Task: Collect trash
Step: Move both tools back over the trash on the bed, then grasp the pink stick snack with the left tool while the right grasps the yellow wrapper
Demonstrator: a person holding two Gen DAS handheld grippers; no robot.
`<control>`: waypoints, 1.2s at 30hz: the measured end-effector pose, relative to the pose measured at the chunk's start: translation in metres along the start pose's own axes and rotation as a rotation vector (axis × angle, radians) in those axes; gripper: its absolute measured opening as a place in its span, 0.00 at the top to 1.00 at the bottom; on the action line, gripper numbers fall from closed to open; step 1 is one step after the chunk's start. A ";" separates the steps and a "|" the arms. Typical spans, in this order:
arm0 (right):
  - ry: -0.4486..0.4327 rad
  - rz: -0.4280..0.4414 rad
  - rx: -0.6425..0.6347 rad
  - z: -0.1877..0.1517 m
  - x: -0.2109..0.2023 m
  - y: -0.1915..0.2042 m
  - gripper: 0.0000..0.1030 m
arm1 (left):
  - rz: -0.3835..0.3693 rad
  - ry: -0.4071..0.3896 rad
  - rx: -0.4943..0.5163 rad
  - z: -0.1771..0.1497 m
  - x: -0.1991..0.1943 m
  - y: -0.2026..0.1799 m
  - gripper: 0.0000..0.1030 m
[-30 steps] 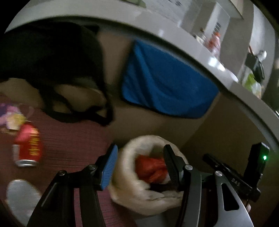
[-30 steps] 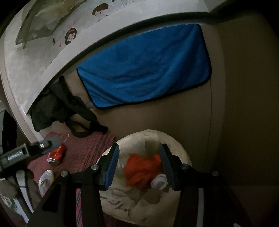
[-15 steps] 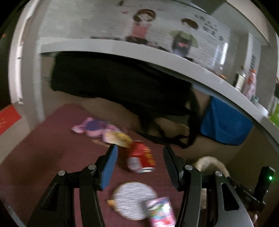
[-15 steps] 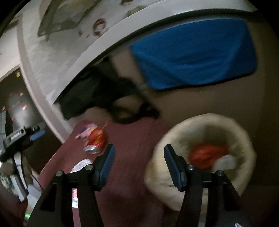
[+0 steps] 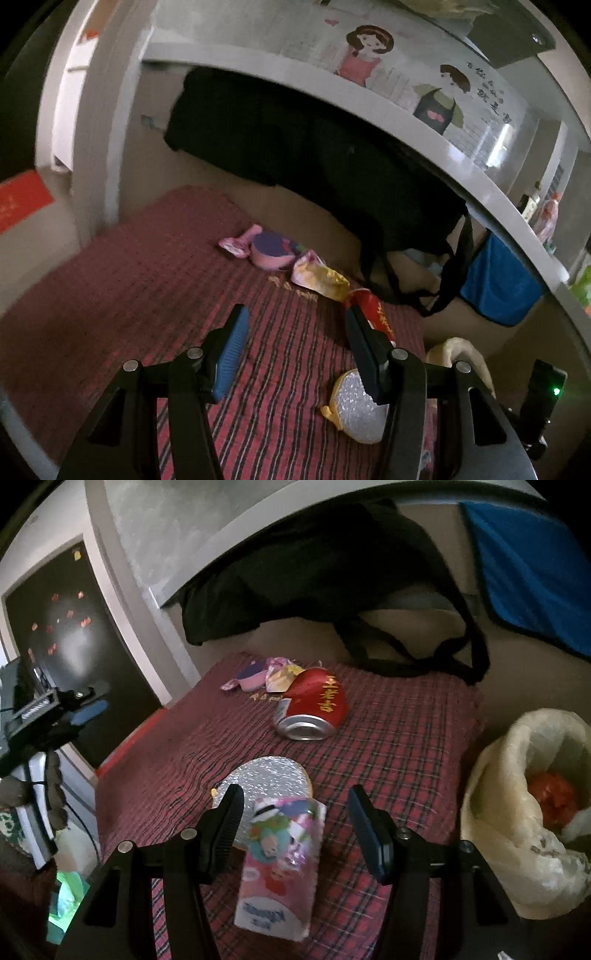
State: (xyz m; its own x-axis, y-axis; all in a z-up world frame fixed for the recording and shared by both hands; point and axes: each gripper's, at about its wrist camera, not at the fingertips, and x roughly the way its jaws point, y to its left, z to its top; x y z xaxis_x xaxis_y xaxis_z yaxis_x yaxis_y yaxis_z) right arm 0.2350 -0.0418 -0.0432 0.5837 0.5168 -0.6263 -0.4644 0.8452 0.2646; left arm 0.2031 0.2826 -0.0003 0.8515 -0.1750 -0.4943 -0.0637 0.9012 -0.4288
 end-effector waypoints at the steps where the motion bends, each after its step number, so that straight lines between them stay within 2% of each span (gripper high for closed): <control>1: -0.011 -0.008 -0.007 0.000 -0.001 0.002 0.46 | -0.017 -0.008 0.011 0.000 0.009 0.001 0.46; 6: -0.050 -0.053 -0.059 0.003 -0.001 0.004 0.46 | 0.014 -0.085 0.134 0.010 0.057 -0.005 0.42; 9: -0.059 -0.055 -0.041 0.008 0.001 -0.004 0.46 | 0.032 -0.028 0.140 0.028 0.101 0.006 0.41; 12: -0.058 -0.063 -0.019 0.012 0.006 -0.013 0.46 | 0.045 0.051 0.084 0.047 0.144 0.028 0.41; 17: -0.034 -0.080 0.003 0.017 0.019 -0.025 0.46 | 0.065 0.103 -0.034 0.073 0.195 0.069 0.41; 21: -0.020 -0.085 0.008 0.020 0.029 -0.031 0.46 | 0.047 0.188 0.012 0.086 0.234 0.082 0.41; 24: -0.014 -0.090 -0.005 0.023 0.034 -0.033 0.46 | 0.047 0.207 0.049 0.094 0.251 0.086 0.41; 27: -0.001 -0.097 -0.018 0.028 0.040 -0.034 0.46 | 0.024 0.276 0.044 0.096 0.271 0.091 0.41; 31: 0.005 -0.065 0.007 0.036 0.046 -0.033 0.46 | -0.044 0.320 -0.056 0.093 0.278 0.105 0.42; 34: 0.012 -0.059 -0.028 0.041 0.050 -0.022 0.46 | -0.053 0.334 -0.057 0.087 0.268 0.106 0.50; 36: 0.023 -0.050 -0.058 0.046 0.054 -0.014 0.46 | -0.049 0.344 -0.050 0.080 0.257 0.105 0.60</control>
State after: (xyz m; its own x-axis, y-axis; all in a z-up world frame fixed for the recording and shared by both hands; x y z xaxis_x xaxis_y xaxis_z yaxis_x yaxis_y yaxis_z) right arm 0.3035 -0.0192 -0.0463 0.5919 0.4707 -0.6543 -0.4737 0.8599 0.1901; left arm 0.4568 0.3639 -0.1123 0.6292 -0.3485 -0.6948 -0.0596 0.8696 -0.4902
